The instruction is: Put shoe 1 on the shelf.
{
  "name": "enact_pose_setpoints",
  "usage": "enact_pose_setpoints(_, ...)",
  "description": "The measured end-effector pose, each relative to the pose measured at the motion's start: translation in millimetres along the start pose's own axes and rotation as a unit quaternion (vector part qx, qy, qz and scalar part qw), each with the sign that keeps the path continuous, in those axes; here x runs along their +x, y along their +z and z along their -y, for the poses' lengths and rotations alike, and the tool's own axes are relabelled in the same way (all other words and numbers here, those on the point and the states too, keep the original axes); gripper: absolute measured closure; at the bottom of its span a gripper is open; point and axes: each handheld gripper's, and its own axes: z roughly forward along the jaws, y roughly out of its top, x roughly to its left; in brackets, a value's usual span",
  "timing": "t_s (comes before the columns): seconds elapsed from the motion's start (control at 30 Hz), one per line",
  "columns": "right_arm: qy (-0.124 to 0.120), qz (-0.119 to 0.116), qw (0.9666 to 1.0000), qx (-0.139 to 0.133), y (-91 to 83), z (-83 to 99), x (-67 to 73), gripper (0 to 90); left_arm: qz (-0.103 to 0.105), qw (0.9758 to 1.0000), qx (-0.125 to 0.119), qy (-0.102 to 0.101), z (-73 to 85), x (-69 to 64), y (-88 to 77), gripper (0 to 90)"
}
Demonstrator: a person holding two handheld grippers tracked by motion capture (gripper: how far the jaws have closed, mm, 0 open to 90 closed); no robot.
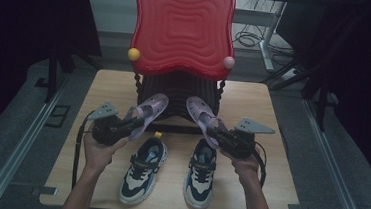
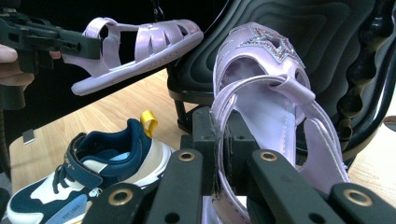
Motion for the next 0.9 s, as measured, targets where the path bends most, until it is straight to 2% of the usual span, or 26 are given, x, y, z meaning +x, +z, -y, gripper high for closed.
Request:
enact_pose_setpoints(0.27, 0.000, 0.000, 1.0000, 0.003, 10.3, -2.1, 1.3, 86.0, -0.006, 0.9999, -0.011, 0.011, -7.4, -1.5, 7.2, 86.7)
enact_pose_setpoints(0.47, 0.011, 0.005, 0.9999, -0.005, 16.9, -5.6, -0.3, 86.0, -0.004, 0.9998, -0.017, 0.006, -12.9, 0.6, 13.3, 86.7)
enact_pose_setpoints(0.83, 0.010, 0.017, 0.9998, -0.003, 29.2, -14.5, -5.4, 86.0, -0.008, 0.9998, -0.019, 0.006, -21.2, 2.8, 29.9, 86.7)
enact_pose_setpoints(0.9, 0.009, 0.018, 0.9998, -0.006, 31.8, -16.8, -6.1, 86.0, -0.013, 0.9997, -0.020, 0.012, -23.2, 2.5, 33.9, 86.7)
